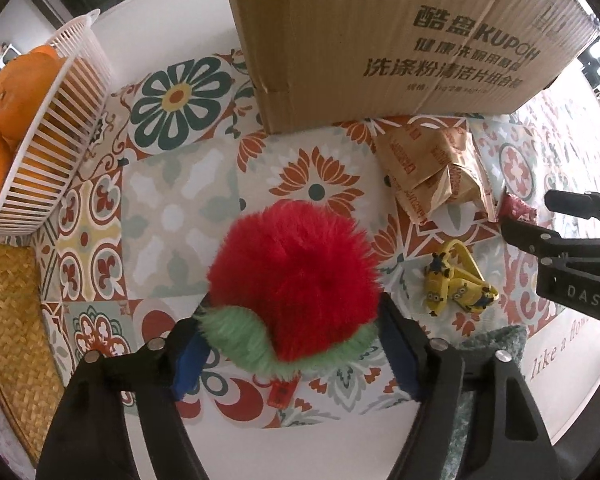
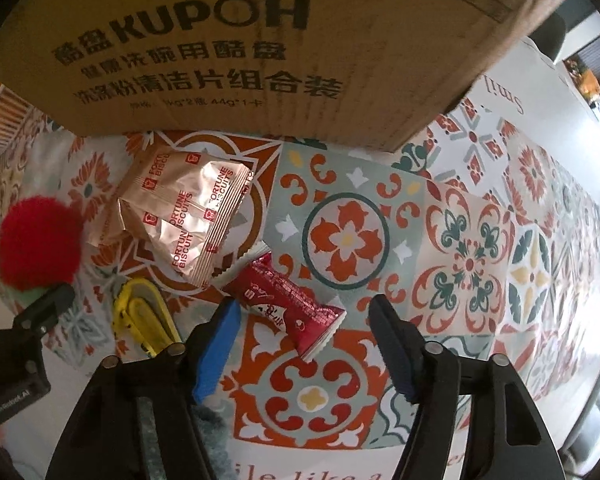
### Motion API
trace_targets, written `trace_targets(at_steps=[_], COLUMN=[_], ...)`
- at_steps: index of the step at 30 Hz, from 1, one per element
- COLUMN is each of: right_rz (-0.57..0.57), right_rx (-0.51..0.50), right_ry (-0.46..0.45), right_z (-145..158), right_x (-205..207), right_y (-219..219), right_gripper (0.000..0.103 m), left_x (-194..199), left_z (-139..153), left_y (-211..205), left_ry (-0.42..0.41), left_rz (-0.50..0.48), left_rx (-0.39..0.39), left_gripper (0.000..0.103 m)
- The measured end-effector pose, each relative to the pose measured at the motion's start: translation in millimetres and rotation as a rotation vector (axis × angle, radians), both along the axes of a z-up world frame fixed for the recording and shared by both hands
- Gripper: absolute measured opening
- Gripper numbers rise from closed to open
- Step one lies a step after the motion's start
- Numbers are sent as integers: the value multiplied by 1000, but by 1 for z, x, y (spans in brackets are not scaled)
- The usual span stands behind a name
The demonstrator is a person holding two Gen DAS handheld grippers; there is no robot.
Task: Organize soft objects
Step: 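Grasp the red pompom with the left tool while the right grasps the red snack packet, then carry pompom and snack packet into the box and release both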
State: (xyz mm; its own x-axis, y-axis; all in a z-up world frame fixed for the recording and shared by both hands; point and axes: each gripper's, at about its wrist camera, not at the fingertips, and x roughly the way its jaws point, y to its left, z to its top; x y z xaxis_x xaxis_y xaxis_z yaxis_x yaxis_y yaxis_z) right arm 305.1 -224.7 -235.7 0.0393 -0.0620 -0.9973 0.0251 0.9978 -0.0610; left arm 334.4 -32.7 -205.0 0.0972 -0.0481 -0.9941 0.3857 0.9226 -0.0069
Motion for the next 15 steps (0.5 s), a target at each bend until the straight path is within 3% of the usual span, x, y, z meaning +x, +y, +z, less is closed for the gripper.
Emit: trace_targets(at_steps=[6, 9, 12, 15], right_rz=[26, 24, 12, -6], right_rx=[25, 52, 72, 77], right_ry=[8, 2, -11, -19], right_z=[-20, -26, -31, -33], right_x=[10, 8, 6, 0], right_y=[2, 2, 5, 9], right_gripper=[56, 45, 28, 26], left_x=[0, -2, -6, -11], left_z=[-6, -15, -21, -19], left_y=[-5, -9, -5, 0], left_ry=[11, 17, 20, 19], left_rz=[4, 8, 29, 37], left_rx=[-6, -16, -42, -59], left_gripper=[58, 48, 39, 36])
